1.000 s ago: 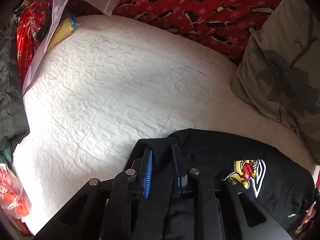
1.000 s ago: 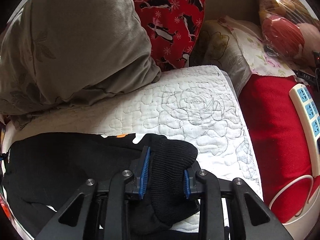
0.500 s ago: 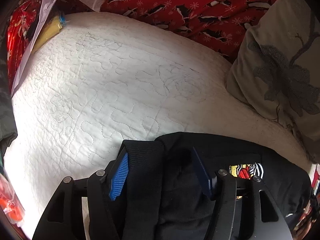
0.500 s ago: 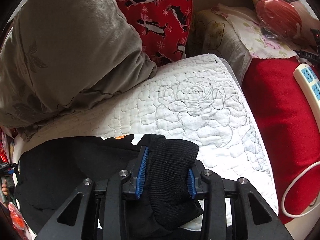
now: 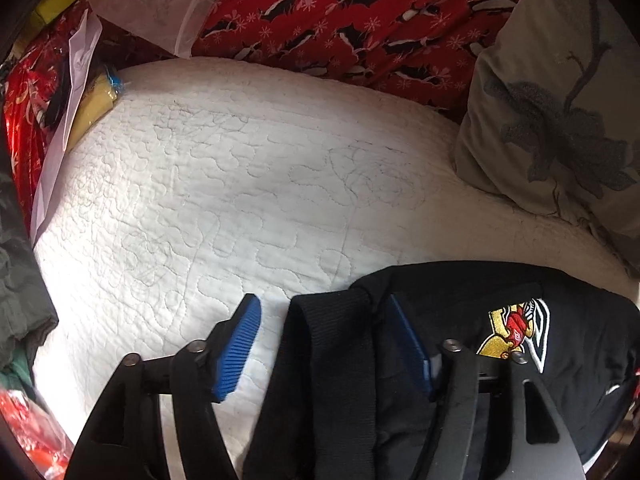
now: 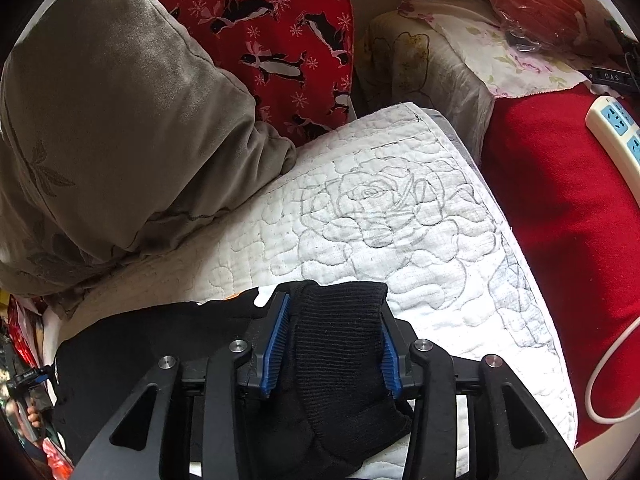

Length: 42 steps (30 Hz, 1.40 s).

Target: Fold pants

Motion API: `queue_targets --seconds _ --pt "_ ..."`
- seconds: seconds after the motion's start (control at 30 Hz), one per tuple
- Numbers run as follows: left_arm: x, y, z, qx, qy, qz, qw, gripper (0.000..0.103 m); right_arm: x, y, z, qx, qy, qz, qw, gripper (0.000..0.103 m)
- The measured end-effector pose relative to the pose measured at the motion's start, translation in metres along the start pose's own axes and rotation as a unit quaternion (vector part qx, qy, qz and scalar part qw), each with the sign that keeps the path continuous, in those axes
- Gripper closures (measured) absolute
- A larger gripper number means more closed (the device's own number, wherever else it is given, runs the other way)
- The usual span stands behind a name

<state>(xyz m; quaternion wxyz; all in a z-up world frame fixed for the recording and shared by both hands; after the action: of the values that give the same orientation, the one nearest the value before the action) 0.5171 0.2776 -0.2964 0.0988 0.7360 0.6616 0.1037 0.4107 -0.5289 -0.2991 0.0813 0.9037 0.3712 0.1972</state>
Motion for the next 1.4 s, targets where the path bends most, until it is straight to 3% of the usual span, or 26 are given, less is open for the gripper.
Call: queue_targets --seconds 0.03,0.23,0.33,0.43,0.5,0.6,0.7,0.9,0.97,1.03,1.13,1.2,1.33,1.4 --pt "0.003 0.002 0.000 -0.005 -0.005 0.003 1.0000 0.026 0.000 0.001 0.001 0.000 -0.001 0.000 1.000 0.060" --pt "-0.016 0.010 0.037 0.023 -0.094 0.047 0.9942 0.026 0.002 -0.001 0.002 -0.005 -0.020 -0.002 1.000 0.058" --pt "-0.015 0.011 0.042 0.007 -0.120 0.055 0.9912 0.026 0.003 -0.001 0.001 -0.006 -0.033 -0.010 0.999 0.057" --pt "-0.011 0.003 0.033 -0.001 -0.129 0.063 0.9896 0.048 0.002 -0.001 0.000 -0.009 -0.038 -0.009 0.999 0.056" --pt "-0.011 -0.002 0.023 -0.002 -0.112 0.084 0.9901 0.065 0.001 -0.001 0.001 -0.009 -0.041 -0.009 0.999 0.055" --pt "-0.011 -0.009 0.013 0.005 -0.090 0.107 0.9902 0.075 -0.001 0.000 0.001 -0.012 -0.033 -0.003 0.999 0.055" --pt "-0.013 -0.009 0.013 0.015 -0.067 0.116 0.9908 0.076 -0.006 0.003 -0.003 -0.016 -0.023 0.006 1.000 0.051" --pt "-0.009 -0.001 0.034 0.028 -0.024 0.089 0.9953 0.061 -0.015 0.015 -0.002 -0.008 -0.005 0.028 1.000 0.046" --pt "-0.009 0.005 0.045 0.029 -0.015 0.069 0.9971 0.045 -0.014 0.015 0.003 0.004 0.008 0.032 0.999 0.042" --pt "-0.004 0.016 0.047 0.025 -0.002 0.057 0.9981 0.038 -0.010 0.016 0.005 0.005 -0.001 0.020 1.000 0.040" --pt "-0.002 0.019 0.039 0.010 -0.019 0.053 0.9984 0.037 -0.004 0.015 0.006 0.011 -0.003 0.003 1.000 0.034" --pt "0.003 0.021 0.044 0.005 -0.022 0.044 0.9988 0.030 -0.004 0.014 0.007 0.014 -0.002 -0.002 1.000 0.034" --pt "0.011 0.016 0.068 0.026 -0.057 0.026 0.9977 0.027 -0.008 0.012 0.005 0.006 0.011 0.020 1.000 0.033" --pt "0.009 0.017 0.070 0.014 -0.072 0.027 0.9970 0.025 -0.009 0.011 0.005 0.005 0.017 0.029 0.999 0.031"
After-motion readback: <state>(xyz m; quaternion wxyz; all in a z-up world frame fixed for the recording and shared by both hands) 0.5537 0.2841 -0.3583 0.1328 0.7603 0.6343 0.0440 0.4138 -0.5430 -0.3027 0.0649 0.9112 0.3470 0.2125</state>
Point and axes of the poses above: each gripper's, at about its wrist camera, not at the fingertips, and z roughly the way its jaws point, x to its left, y to its top, the point moved 7 cm from there along z, roughly the way its jaws point, and after that the axes turned 14 degrees about z, right-handed, at the moved point
